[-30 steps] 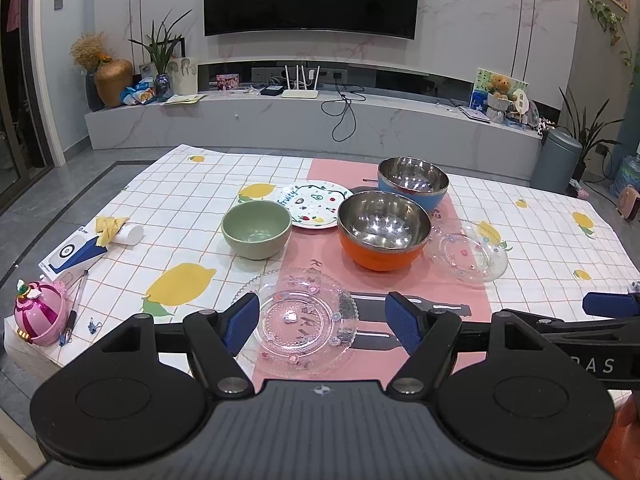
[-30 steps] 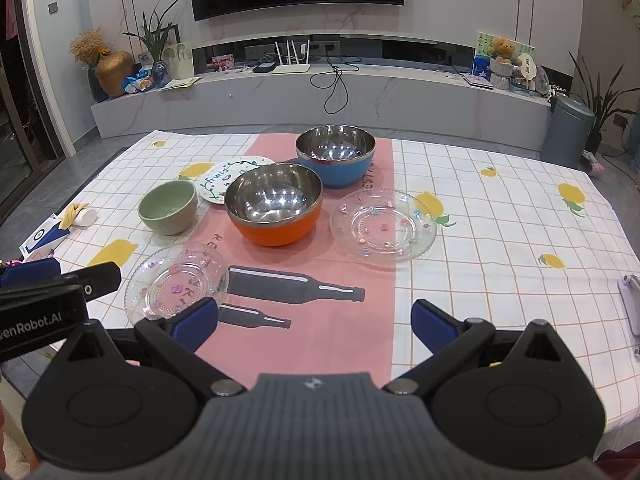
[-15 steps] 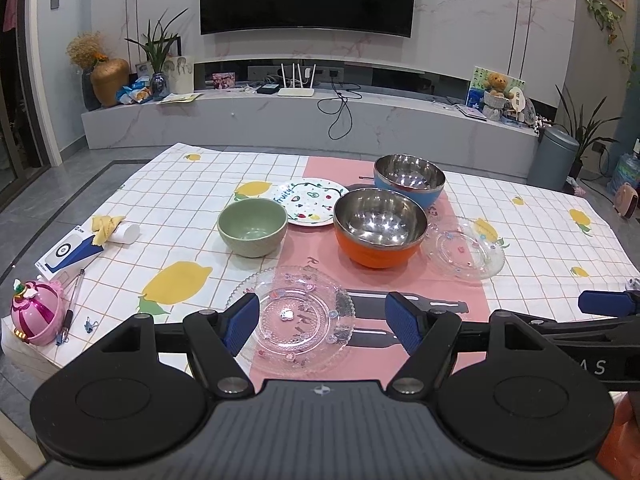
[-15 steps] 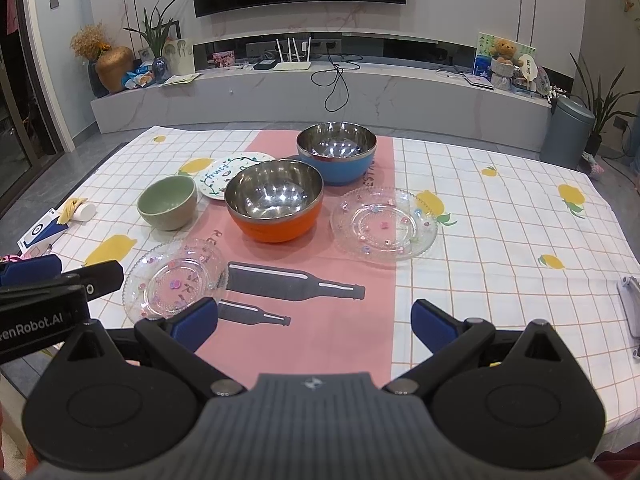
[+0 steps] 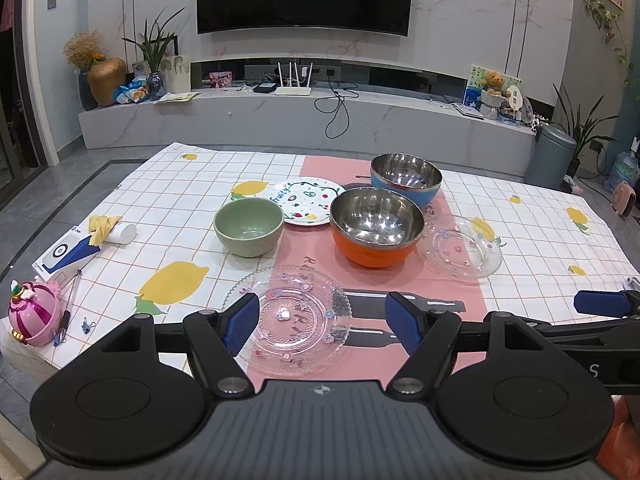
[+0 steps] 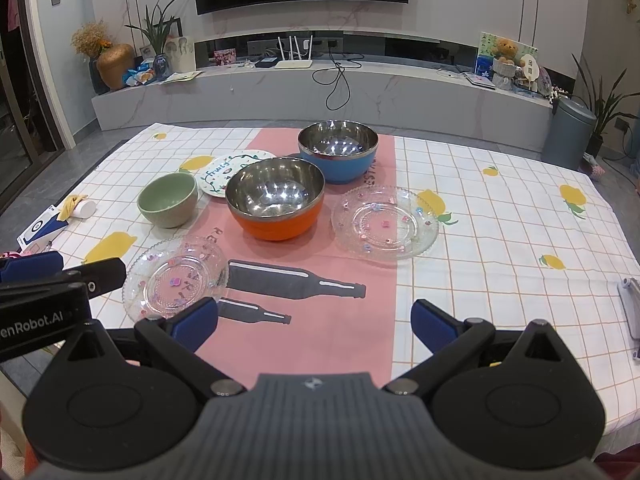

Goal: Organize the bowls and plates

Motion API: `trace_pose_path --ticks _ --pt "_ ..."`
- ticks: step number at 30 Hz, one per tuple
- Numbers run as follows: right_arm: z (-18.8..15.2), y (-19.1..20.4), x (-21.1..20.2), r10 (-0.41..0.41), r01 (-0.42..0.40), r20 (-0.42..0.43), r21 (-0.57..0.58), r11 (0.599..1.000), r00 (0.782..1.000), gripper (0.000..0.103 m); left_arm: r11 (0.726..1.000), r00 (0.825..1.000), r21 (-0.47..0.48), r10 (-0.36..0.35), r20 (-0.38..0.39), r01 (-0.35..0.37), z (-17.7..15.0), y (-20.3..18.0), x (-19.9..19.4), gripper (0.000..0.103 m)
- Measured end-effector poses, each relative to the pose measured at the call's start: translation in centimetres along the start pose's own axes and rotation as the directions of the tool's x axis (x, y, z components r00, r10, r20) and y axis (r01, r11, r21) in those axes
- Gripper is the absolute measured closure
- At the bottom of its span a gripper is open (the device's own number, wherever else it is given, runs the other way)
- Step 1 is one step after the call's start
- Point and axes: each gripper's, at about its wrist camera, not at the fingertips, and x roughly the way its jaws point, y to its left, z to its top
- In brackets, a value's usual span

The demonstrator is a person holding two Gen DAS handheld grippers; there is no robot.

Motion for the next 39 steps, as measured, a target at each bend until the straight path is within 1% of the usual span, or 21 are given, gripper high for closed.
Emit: trace_pose_path --ticks 15,20,21,22,23,25,26,27,28,29,31,32,33,35,37,39 --pt "0.1 0.2 0.3 -0.001 0.001 -0.008 -0.009 1.0 1.0 0.002 1.0 1.0 0.0 -0.001 -0.002 0.001 0.0 0.0 0.1 0.018" --pt "0.0 0.3 0.6 -0.001 0.001 -0.008 -0.011 1.0 1.0 0.003 1.0 1.0 -0.011 -0.022 -0.006 0.022 -0.2 0.5 0.8 0.019" --pt "0.0 0.2 0.6 0.003 -0.003 -0.002 -0.008 1.0 1.0 0.003 1.0 1.0 -0.013 -0.028 -0.005 0.027 -0.2 0.7 1.0 0.019" --pt "-0.1 0.2 0.7 0.007 -0.007 0.006 -0.004 1.0 1.0 0.003 0.999 1.0 -0.016 -0.031 -0.002 0.031 -0.4 0.9 1.3 0.022" --pt "-0.3 0.1 0.9 0.012 -0.012 0.018 0.003 1.0 1.0 0.003 0.999 0.999 -0.019 -0.032 0.003 0.032 -0.6 1.2 1.5 0.027" --pt "-0.7 0.0 1.3 0.031 -0.031 0.046 0.018 0.999 0.998 0.003 0.999 0.999 -0.025 -0.038 0.026 0.038 -1.0 1.7 1.9 0.031" --pt "-0.9 0.0 1.5 0.045 -0.047 0.066 0.026 0.999 0.997 0.005 0.999 0.999 -0.027 -0.037 0.029 0.038 -1.2 2.0 2.2 0.035" --pt "-1.2 0.0 1.7 0.057 -0.06 0.084 0.034 0.998 0.995 0.01 0.999 0.999 -0.032 -0.038 0.033 0.039 -1.3 2.3 2.5 0.036" --pt "-1.3 0.1 2.0 0.063 -0.067 0.093 0.041 0.997 0.994 0.013 0.998 0.999 -0.042 -0.037 0.034 0.038 -1.5 2.7 2.9 0.041" --pt "-1.4 0.2 2.4 0.07 -0.075 0.098 0.047 0.996 0.993 0.018 0.997 0.999 -0.059 -0.038 0.032 0.039 -1.7 3.2 3.4 0.046" --pt "-1.7 0.6 3.5 0.094 -0.101 0.104 0.066 0.993 0.99 0.022 0.994 0.999 -0.105 -0.04 0.029 0.043 -2.1 4.4 4.4 0.053" --pt "-1.8 0.8 4.1 0.103 -0.111 0.101 0.071 0.991 0.989 0.026 0.991 0.999 -0.123 -0.039 0.029 0.043 -2.3 5.0 4.9 0.058" --pt "-1.9 1.0 4.7 0.108 -0.116 0.098 0.074 0.99 0.989 0.035 0.989 0.999 -0.142 -0.035 0.03 0.039 -2.6 5.7 5.5 0.061" --pt "-2.0 1.6 6.1 0.121 -0.127 0.076 0.078 0.989 0.99 0.042 0.983 0.999 -0.18 -0.015 0.033 0.021 -3.1 7.3 6.6 0.066" --pt "-2.0 2.0 7.5 0.156 -0.161 0.056 0.096 0.982 0.986 0.046 0.976 1.0 -0.217 -0.006 0.026 0.012 -3.5 8.6 7.5 0.069" --pt "-1.9 2.6 8.9 0.19 -0.191 0.022 0.111 0.975 0.981 0.056 0.964 1.0 -0.266 -0.017 0.017 0.021 -3.9 10.0 8.5 0.07"
